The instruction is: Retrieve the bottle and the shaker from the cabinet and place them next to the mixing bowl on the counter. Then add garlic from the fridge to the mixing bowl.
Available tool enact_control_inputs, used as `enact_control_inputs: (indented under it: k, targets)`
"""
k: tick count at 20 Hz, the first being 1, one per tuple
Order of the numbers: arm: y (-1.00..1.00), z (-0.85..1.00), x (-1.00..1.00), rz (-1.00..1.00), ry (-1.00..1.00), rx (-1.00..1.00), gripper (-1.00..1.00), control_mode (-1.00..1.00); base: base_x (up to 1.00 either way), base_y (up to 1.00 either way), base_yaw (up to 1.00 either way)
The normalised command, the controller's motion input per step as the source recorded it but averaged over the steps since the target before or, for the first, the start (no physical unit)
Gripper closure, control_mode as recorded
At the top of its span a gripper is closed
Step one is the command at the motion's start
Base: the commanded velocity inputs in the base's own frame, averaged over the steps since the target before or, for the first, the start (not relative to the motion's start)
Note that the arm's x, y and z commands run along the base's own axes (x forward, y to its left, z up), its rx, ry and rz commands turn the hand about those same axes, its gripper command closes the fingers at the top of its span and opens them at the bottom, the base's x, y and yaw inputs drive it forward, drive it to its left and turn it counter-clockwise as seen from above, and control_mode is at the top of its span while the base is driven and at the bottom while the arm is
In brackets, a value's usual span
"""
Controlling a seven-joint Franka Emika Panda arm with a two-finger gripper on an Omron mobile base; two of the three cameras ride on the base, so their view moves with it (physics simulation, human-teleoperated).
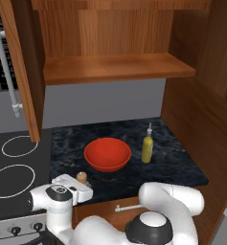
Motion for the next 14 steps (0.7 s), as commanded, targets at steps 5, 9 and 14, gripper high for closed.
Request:
enact_control_inputs:
  k: [5, 9, 14]
  targets:
    - [-0.16, -0.13, 0.11, 0.0, -0.04, 0.0, 1.0, -1.0, 0.0, 0.0, 0.0]
    - [-0.22, -0.29, 0.04, 0.0, -0.15, 0.0, 1.0, -1.0, 0.0, 0.0, 0.0]
    - [-0.3, -0.18, 0.05, 0.0, -0.11, 0.0, 1.0, -1.0, 0.0, 0.0, 0.0]
